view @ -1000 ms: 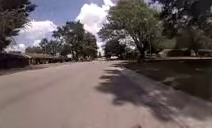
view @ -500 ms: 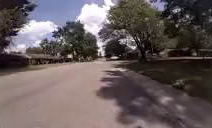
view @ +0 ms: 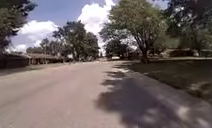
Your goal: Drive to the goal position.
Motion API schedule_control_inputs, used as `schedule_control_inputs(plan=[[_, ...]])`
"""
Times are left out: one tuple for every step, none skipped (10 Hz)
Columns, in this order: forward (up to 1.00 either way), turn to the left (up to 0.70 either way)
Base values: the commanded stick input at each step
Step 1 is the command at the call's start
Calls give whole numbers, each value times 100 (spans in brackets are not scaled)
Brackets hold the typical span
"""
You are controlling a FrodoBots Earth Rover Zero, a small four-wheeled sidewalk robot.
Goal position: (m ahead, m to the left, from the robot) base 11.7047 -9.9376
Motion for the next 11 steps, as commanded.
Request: schedule_control_inputs(plan=[[70,0],[70,0],[70,0],[70,0],[70,0],[70,0],[70,0],[70,0],[70,0],[70,0],[70,0]])
